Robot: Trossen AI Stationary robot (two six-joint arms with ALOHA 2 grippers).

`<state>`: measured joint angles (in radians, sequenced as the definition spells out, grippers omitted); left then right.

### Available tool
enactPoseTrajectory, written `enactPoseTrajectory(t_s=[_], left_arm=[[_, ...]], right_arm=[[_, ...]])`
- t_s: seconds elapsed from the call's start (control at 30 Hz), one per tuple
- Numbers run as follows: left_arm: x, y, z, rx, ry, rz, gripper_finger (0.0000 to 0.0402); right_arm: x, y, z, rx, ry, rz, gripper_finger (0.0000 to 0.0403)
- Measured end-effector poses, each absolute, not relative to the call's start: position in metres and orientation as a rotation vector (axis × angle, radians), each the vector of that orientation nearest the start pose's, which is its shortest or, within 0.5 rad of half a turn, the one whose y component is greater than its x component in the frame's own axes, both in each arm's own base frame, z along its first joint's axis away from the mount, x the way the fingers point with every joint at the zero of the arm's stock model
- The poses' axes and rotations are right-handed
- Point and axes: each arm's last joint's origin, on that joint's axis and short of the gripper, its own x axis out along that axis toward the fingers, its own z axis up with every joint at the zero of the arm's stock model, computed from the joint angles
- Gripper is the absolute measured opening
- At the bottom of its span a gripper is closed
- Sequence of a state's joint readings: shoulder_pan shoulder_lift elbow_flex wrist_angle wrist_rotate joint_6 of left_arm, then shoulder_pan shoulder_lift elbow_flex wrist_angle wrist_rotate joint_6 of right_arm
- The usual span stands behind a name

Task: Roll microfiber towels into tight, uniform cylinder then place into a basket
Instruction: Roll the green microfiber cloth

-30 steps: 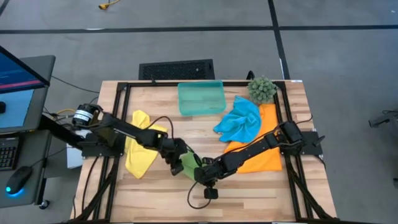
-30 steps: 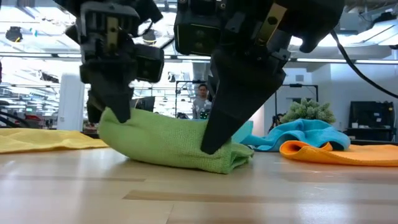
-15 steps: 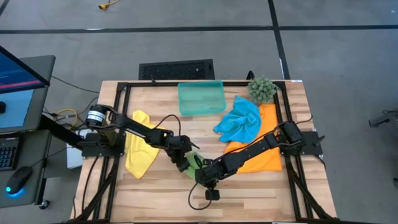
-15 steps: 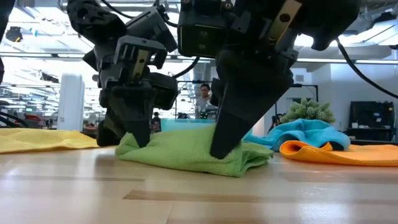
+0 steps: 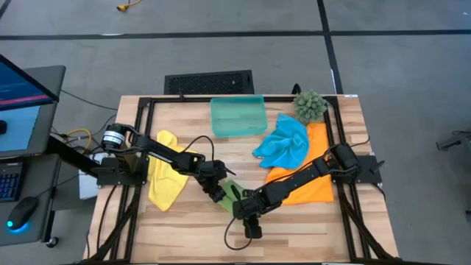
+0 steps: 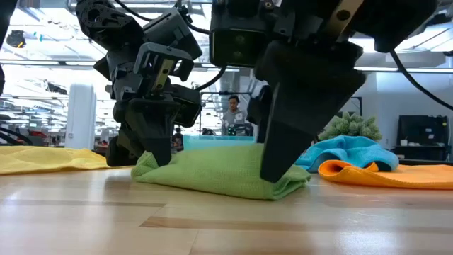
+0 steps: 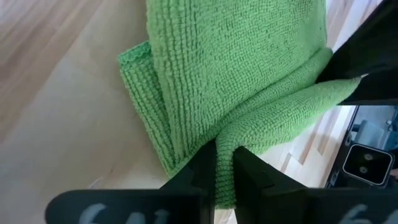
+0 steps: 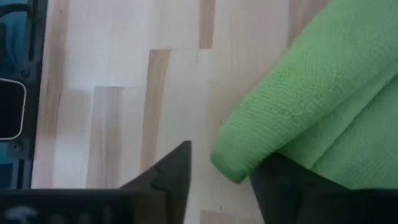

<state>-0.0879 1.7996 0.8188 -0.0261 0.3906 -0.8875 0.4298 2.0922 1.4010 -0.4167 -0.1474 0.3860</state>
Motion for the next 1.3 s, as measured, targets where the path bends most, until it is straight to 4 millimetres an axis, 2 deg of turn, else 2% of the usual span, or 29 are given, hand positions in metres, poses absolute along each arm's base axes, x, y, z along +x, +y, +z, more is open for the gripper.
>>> enactPoseTrajectory(t_s=[0.1, 0.23, 0.43, 0.57, 0.63, 0.73, 0.83, 0.93, 1.1, 1.3], left_arm=[[0.314, -0.039, 0.110, -0.944, 1.141, 0.042, 0.0017], [0.314, -0.038, 0.110, -0.939, 1.139, 0.047, 0.0019], [0.314, -0.038, 0.110, -0.938, 1.143, 0.050, 0.0045], [0.314, -0.038, 0.110, -0.938, 1.142, 0.050, 0.0060], [0.314, -0.038, 0.110, -0.938, 1.142, 0.050, 0.0064], [0.314, -0.039, 0.110, -0.938, 1.142, 0.049, 0.0065], [0.314, -0.039, 0.110, -0.926, 1.141, 0.040, 0.0066], [0.314, -0.039, 0.109, -0.907, 1.141, 0.027, 0.0066], [0.314, -0.039, 0.109, -0.896, 1.140, 0.018, 0.0066], [0.314, -0.039, 0.109, -0.893, 1.141, 0.013, 0.0066]], right_arm=[[0.377, 0.173, 0.140, 0.193, 1.248, 0.243, 0.0210], [0.362, 0.171, 0.151, 0.139, 1.315, 0.185, 0.0217], [0.343, 0.184, 0.194, -0.028, 1.165, 0.137, 0.0206], [0.340, 0.202, 0.204, -0.294, 0.982, 0.129, 0.0202], [0.341, 0.214, 0.200, -0.416, 0.924, 0.170, 0.0200], [0.349, 0.223, 0.181, -0.518, 0.892, 0.244, 0.0200], [0.353, 0.222, 0.159, -0.600, 0.938, 0.252, 0.0200], [0.359, 0.217, 0.146, -0.624, 0.968, 0.214, 0.0200], [0.365, 0.203, 0.134, -0.577, 1.015, 0.104, 0.0200], [0.371, 0.186, 0.132, -0.375, 1.069, 0.017, 0.0200]])
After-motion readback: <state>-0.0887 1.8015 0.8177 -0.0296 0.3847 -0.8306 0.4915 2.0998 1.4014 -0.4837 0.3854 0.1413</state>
